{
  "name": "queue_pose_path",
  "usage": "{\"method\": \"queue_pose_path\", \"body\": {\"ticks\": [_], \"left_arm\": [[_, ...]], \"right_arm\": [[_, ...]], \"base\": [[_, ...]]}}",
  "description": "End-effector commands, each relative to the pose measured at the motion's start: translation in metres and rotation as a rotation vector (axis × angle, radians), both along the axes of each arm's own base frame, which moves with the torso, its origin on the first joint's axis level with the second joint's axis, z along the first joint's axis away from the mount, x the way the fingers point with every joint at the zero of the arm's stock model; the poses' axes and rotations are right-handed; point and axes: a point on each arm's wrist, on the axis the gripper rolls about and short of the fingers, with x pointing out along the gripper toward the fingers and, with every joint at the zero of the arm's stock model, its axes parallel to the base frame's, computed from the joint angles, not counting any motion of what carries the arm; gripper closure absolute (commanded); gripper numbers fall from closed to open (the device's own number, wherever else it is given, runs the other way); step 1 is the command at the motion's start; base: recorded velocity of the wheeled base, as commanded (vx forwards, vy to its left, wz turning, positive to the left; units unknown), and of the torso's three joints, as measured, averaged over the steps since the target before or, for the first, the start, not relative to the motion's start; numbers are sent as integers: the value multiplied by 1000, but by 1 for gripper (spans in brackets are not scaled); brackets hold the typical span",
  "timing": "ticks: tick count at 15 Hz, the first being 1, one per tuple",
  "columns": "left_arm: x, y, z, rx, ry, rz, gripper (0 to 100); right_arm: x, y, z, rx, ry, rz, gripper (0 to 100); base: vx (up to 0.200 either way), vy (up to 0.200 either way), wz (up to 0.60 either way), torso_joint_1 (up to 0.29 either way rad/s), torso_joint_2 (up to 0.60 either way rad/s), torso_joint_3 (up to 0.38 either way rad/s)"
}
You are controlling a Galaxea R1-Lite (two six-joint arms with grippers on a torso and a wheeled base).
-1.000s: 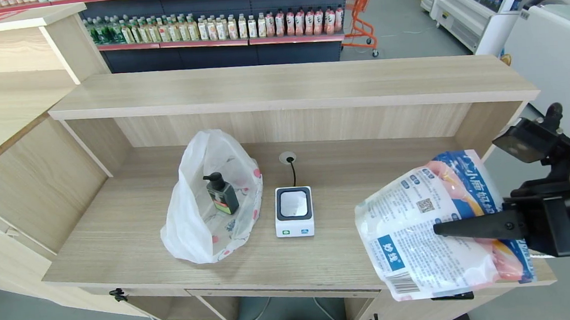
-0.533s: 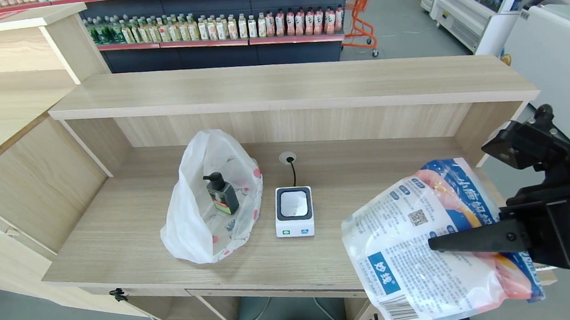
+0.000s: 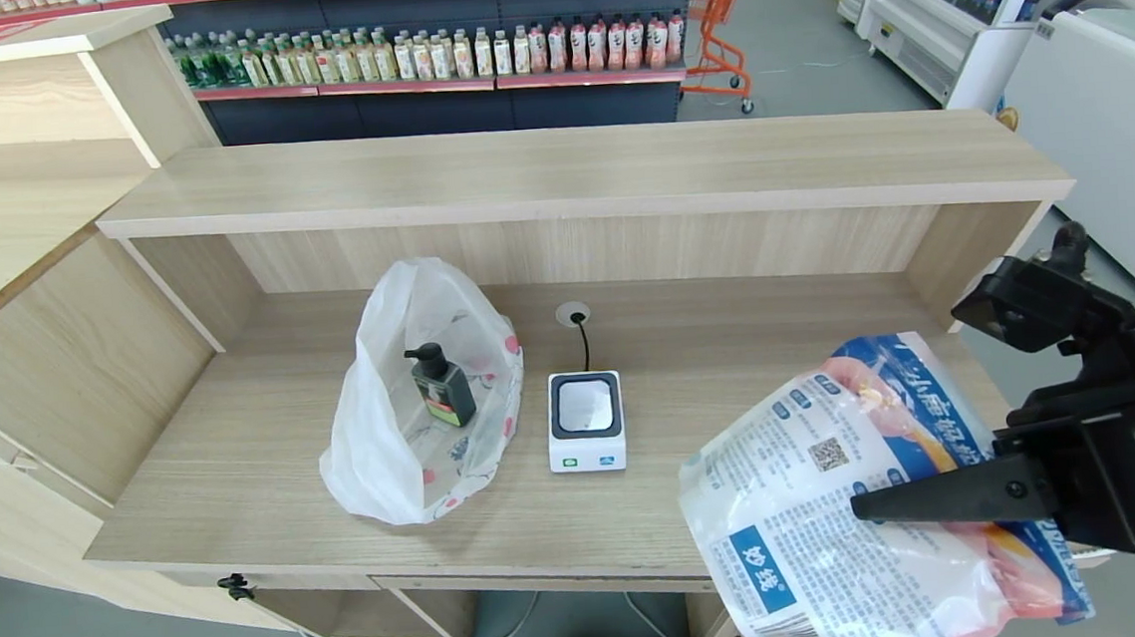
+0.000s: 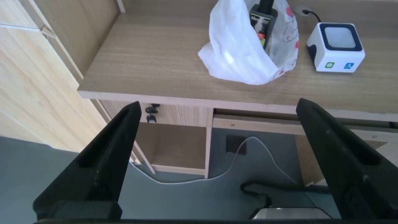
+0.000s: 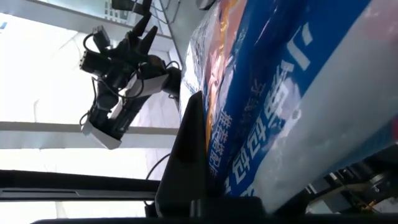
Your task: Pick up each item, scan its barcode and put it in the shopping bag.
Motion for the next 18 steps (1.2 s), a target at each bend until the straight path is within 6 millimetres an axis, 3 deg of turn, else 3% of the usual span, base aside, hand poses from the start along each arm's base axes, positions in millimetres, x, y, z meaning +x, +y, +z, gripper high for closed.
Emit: {"method": "queue_pose_path", "body": {"ticks": [1, 8, 10, 13, 18], "left_arm": [[0, 0, 0, 0, 0, 0, 0], [0, 0, 0, 0, 0, 0, 0], [0, 0, 0, 0, 0, 0, 0], [0, 0, 0, 0, 0, 0, 0], [0, 0, 0, 0, 0, 0, 0]], "right_arm": [[-1, -1, 1, 2, -6, 0, 100], [-7, -4, 4, -23, -72, -56, 100], [1, -5, 7, -135, -326, -155, 100], [1, -29, 14, -284, -620, -261, 100], [4, -38, -3, -572, -875, -318, 100]], "base": [[0, 0, 0, 0, 0, 0], [0, 0, 0, 0, 0, 0], [0, 0, 0, 0, 0, 0], [0, 0, 0, 0, 0, 0], [0, 0, 0, 0, 0, 0]]}}
